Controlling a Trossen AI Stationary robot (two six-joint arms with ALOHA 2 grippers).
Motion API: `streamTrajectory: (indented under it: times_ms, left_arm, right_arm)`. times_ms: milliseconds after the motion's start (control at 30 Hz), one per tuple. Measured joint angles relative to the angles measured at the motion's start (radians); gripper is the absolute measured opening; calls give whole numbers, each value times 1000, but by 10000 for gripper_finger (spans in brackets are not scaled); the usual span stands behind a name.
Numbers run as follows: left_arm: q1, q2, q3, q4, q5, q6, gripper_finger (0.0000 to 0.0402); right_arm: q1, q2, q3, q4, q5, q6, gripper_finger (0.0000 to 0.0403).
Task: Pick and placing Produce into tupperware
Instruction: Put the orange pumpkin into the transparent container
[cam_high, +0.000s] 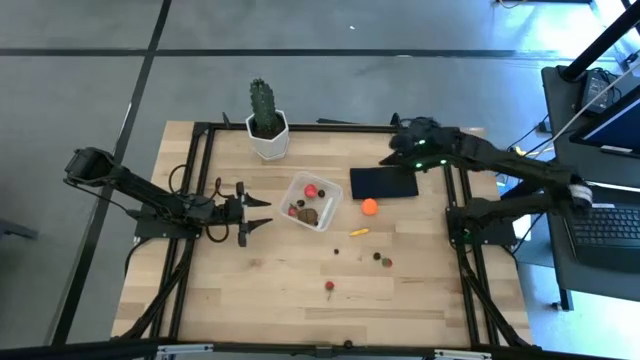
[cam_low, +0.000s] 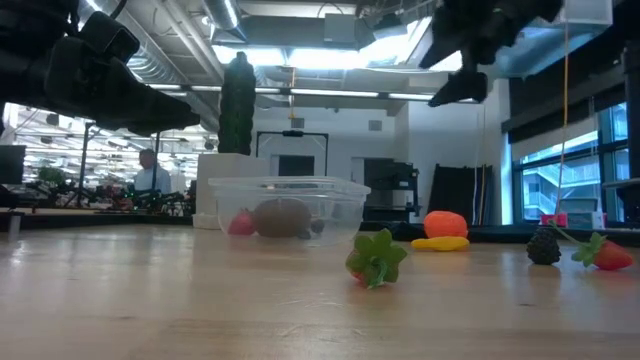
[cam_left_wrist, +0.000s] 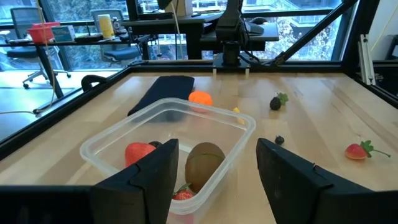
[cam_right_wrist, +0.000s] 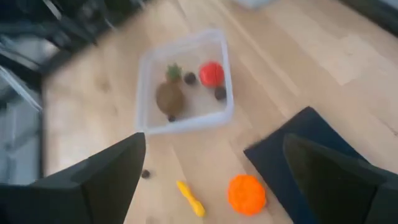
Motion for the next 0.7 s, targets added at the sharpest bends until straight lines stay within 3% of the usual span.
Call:
streamTrajectory:
  times_ms: [200,700]
  left_arm:
    - [0,0,0,0,0,-1,208]
    - [0,0,0,-1,1,-1,208]
  right_arm:
    - [116,147,57,-123,194,-39,381]
    - [198,433,57,-153,253,140,381]
